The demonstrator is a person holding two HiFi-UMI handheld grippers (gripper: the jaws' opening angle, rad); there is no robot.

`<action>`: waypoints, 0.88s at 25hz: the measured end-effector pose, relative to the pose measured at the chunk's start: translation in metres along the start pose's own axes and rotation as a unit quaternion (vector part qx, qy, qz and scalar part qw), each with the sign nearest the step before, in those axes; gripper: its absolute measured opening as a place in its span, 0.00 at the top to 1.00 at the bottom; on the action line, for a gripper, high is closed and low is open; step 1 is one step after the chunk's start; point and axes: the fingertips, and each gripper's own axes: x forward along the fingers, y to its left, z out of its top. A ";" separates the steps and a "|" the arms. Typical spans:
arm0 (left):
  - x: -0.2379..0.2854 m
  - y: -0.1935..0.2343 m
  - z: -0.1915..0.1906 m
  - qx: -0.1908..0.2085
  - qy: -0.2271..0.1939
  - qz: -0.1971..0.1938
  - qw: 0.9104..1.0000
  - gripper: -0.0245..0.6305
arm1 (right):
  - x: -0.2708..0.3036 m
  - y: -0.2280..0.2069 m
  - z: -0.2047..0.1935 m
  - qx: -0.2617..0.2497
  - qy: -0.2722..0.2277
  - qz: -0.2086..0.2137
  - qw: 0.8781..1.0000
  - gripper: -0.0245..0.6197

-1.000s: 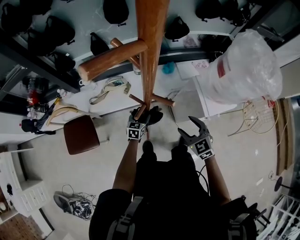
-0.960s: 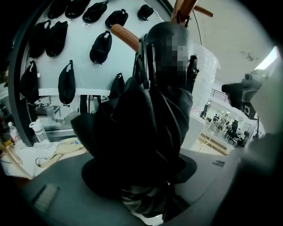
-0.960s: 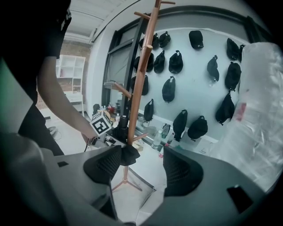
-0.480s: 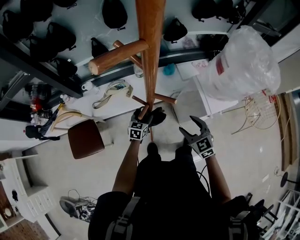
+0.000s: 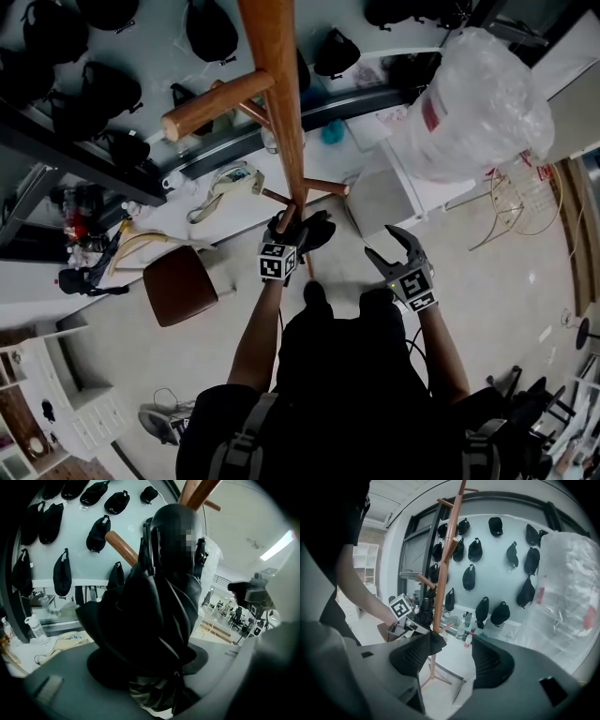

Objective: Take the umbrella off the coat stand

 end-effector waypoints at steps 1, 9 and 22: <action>-0.001 -0.001 0.002 0.000 -0.002 -0.002 1.000 0.58 | -0.002 0.000 -0.001 0.000 0.001 -0.002 1.000 0.53; -0.009 -0.012 0.017 0.004 -0.013 0.001 1.000 0.58 | -0.008 0.005 -0.008 0.007 -0.004 0.009 1.000 0.53; -0.042 -0.017 0.033 -0.006 -0.025 0.054 0.998 0.58 | -0.005 0.002 -0.011 -0.001 -0.014 0.074 0.997 0.55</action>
